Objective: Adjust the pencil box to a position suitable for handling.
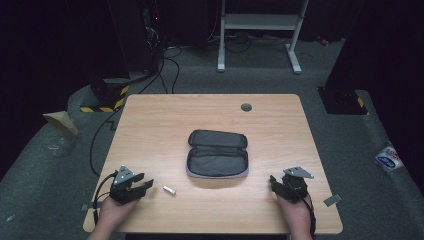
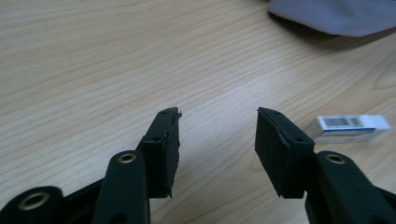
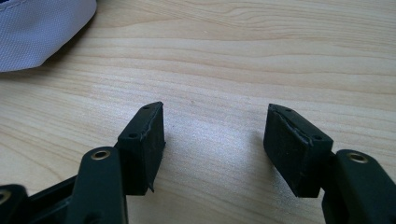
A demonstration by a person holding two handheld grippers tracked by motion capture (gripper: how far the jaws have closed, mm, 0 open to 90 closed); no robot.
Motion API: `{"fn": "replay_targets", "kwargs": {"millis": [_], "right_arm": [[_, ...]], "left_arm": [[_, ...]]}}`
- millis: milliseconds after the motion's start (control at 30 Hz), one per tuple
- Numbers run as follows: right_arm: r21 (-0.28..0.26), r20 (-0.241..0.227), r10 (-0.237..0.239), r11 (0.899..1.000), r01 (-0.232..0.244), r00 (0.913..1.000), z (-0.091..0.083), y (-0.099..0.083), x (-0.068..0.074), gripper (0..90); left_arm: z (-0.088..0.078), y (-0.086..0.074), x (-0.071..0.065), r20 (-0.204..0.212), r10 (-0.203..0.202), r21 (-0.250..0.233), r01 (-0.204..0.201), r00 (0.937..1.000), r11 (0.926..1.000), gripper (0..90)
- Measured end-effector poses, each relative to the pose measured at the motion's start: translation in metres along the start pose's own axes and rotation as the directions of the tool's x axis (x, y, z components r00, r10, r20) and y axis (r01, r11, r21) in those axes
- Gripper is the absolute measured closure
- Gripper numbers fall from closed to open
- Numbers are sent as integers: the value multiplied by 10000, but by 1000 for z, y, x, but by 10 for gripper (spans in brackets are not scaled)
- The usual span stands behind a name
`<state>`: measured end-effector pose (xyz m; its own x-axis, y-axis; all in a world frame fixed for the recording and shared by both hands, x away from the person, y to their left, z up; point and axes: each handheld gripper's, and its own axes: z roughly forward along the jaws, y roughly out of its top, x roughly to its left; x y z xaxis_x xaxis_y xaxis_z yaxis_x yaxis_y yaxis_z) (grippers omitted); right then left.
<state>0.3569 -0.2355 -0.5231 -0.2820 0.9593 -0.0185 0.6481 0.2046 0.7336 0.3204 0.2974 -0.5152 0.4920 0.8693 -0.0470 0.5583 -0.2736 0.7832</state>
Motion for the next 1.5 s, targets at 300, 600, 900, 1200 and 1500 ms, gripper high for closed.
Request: {"fn": "replay_targets", "kwargs": {"millis": [300, 600, 900, 1200, 1500], "right_arm": [[-3, -9, -10, 10000, 10, 10000, 0, 0, 0, 381], [-19, -21, -44, 10000, 44, 10000, 0, 0, 0, 381], [-18, -28, -87, 10000, 87, 10000, 1, 1, 0, 381], [-13, -30, -89, 10000, 88, 10000, 1, 1, 0, 381], [-29, -38, -95, 10000, 94, 9999, 1, 1, 0, 381]], "left_arm": [[2, 3, -19, 543, 648, 22, -651, 9964, 9979, 495], [3, 6, -31, 1191, 938, -276, -911, 9884, 9955, 475], [12, 7, -42, 1403, 1188, -63, -1191, 9830, 9929, 487], [22, 9, -54, 1447, 1602, 58, -1627, 9764, 9867, 493], [27, 8, -60, 1437, 1908, 229, -1960, 9711, 9803, 534]]}}
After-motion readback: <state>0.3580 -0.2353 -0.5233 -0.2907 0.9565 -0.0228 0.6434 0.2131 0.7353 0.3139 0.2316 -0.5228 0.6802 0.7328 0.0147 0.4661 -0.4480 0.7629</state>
